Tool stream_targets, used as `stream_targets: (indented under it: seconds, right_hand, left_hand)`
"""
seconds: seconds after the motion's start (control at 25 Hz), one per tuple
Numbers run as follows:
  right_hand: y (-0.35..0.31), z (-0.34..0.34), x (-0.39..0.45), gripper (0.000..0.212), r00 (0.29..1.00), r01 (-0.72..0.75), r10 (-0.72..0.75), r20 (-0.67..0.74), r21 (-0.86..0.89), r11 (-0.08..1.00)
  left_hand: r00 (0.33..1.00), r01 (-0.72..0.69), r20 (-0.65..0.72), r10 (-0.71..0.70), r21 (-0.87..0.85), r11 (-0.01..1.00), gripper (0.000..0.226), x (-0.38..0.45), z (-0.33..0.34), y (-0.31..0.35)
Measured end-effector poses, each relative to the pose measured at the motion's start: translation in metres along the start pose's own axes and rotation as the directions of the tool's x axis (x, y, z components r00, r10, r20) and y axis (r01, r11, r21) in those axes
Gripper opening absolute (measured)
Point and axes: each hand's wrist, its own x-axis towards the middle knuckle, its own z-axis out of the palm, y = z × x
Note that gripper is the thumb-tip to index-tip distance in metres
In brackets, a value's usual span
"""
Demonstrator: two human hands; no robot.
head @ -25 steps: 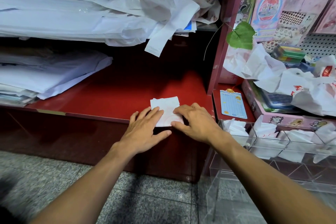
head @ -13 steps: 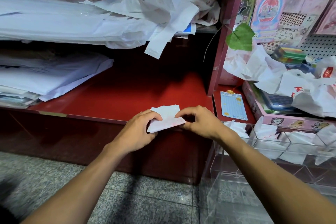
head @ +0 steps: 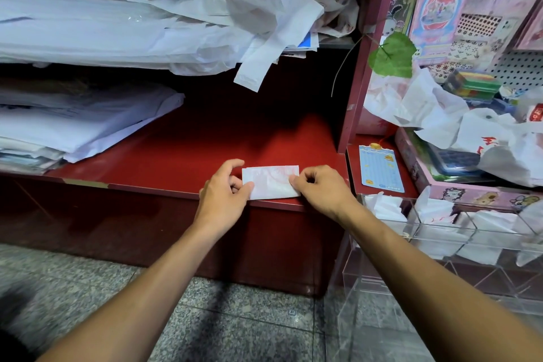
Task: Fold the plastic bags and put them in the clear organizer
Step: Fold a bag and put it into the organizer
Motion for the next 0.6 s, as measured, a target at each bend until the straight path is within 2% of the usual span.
stream_targets:
  seconds: [0.08,0.12,0.2,0.24,0.28,0.36,0.44,0.52,0.6]
  right_hand:
    - [-0.002,0.003,0.002,0.022,0.998,-0.021,0.020,-0.054,-0.021,1.000]
    - [-0.002,0.004,0.002,0.018,0.997,-0.029,0.027,-0.066,-0.032,0.999]
    - [-0.002,0.008,0.000,0.018,0.998,0.002,-0.008,-0.068,-0.095,0.996]
    - [-0.001,0.009,-0.001,0.018,0.996,0.052,-0.062,-0.066,-0.145,0.988]
    - [-0.001,0.009,-0.002,0.024,0.990,0.118,-0.132,-0.054,-0.202,0.972]
    - [0.000,0.009,-0.004,0.047,0.973,0.232,-0.226,0.055,-0.326,0.916]
    - [-0.002,0.007,-0.007,0.056,0.952,0.299,-0.245,0.183,-0.402,0.865]
    - [-0.001,0.003,-0.008,0.054,0.934,0.340,-0.252,0.253,-0.416,0.843]
    - [0.001,-0.002,-0.011,0.048,0.926,0.358,-0.257,0.275,-0.430,0.829]
  left_hand:
    - [1.000,-0.024,-0.008,0.024,0.061,0.998,0.052,0.000,0.001,0.000]
    - [0.996,-0.083,-0.020,0.088,0.169,0.982,0.056,-0.002,0.002,0.000]
    - [0.953,-0.281,0.012,0.302,0.408,0.869,0.056,-0.006,0.003,0.000]
    - [0.923,-0.370,0.085,0.376,0.467,0.803,0.052,-0.007,0.003,0.002]
    - [0.906,-0.420,0.184,0.380,0.495,0.761,0.052,-0.008,0.004,0.004]
    - [0.901,-0.425,0.331,0.282,0.540,0.727,0.059,-0.008,0.009,0.002]
    - [0.896,-0.438,0.330,0.296,0.549,0.712,0.058,-0.007,0.010,-0.002]
    - [0.887,-0.461,0.312,0.341,0.528,0.713,0.049,-0.004,0.007,-0.003]
    - [0.883,-0.462,0.306,0.356,0.436,0.772,0.036,0.000,0.004,-0.001]
